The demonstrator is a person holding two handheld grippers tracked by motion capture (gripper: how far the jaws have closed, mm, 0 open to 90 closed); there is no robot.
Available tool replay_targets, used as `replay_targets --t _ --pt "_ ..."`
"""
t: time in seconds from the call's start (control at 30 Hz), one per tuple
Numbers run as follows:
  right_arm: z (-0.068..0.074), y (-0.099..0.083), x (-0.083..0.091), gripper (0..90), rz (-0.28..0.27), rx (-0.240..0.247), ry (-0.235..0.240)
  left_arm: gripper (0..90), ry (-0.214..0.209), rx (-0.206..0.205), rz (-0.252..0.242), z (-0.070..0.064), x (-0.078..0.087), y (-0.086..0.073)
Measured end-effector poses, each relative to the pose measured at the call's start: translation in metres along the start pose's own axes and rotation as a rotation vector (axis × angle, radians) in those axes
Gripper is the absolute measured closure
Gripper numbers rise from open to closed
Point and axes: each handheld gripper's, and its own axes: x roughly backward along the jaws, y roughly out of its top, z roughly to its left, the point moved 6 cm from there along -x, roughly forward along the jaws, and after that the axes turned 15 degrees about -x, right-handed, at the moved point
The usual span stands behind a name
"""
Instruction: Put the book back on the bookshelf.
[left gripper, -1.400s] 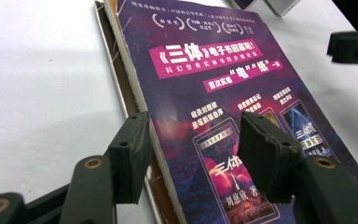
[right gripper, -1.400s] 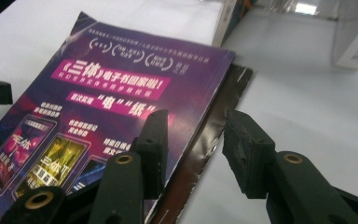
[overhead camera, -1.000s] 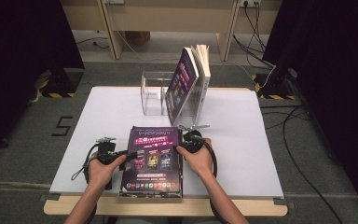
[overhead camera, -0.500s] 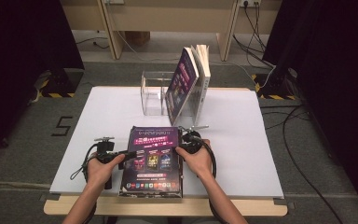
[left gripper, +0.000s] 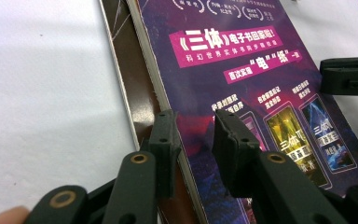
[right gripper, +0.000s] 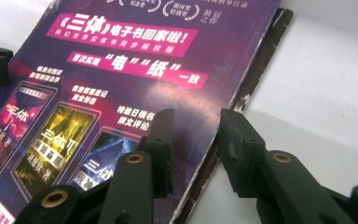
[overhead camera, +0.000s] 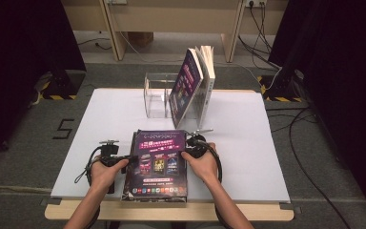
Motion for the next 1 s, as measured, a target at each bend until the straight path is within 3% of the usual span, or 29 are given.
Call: replay_targets --t 0.23,0.33,0.53,0.67,0.9,1.0 --pt "0.002 -0.008 0.006 69.2 0.029 0.022 -0.013 70.1 0.01 -0.013 0.009 -0.003 0.001 -0.002" --pt "0.003 -0.009 0.008 69.8 0.036 0.029 -0.019 74.4 0.006 0.007 0.006 0.0 0.001 -0.002" --pt "-0.006 -0.003 0.008 80.5 0.03 -0.038 0.04 76.6 -0.009 0.039 -0.007 0.003 0.002 -0.003" --pt "-0.013 0.002 0.009 89.7 0.003 -0.059 0.029 78.7 -0.002 0.038 -0.022 0.004 0.005 0.002" --pt "-0.02 0.007 0.005 90.0 0.02 -0.085 0.023 88.9 0.039 0.021 0.006 0.009 0.004 0.006" --pt "-0.02 0.008 0.005 90.0 0.025 -0.096 0.026 89.4 0.049 0.022 0.01 0.011 0.003 0.007"
